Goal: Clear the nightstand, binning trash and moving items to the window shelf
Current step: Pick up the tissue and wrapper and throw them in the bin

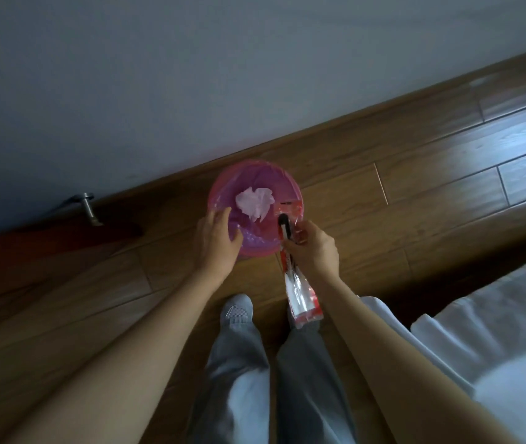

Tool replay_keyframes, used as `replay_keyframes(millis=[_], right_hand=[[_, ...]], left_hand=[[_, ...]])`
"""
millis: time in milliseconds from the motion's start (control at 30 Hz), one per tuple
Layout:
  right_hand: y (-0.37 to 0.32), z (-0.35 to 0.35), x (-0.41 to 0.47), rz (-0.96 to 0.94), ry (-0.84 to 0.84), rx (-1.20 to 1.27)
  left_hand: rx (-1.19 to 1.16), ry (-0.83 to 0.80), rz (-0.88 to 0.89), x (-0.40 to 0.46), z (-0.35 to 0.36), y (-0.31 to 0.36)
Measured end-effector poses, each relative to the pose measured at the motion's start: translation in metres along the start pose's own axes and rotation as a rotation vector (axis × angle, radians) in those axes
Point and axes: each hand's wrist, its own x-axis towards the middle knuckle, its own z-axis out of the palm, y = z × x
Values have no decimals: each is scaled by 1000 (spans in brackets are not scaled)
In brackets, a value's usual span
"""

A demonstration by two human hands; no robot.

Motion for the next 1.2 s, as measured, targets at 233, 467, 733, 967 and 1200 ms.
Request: replay_keyframes(millis=[233, 467, 733, 967, 1200], right_hand=[[-19, 40, 48, 68, -128, -96], [-26, 41, 75, 85, -147, -186], [-48, -34, -12, -120, -23, -233], [-82, -127, -172, -373, 210, -296], [-68, -185, -302, -283, 436, -276]], left_hand=[[176, 59, 120, -26, -18, -27], [249, 53, 148, -28, -41, -35], [285, 76, 248, -48, -105, 11], [354, 72, 349, -116, -198, 84], [389, 120, 465, -217, -271, 143]])
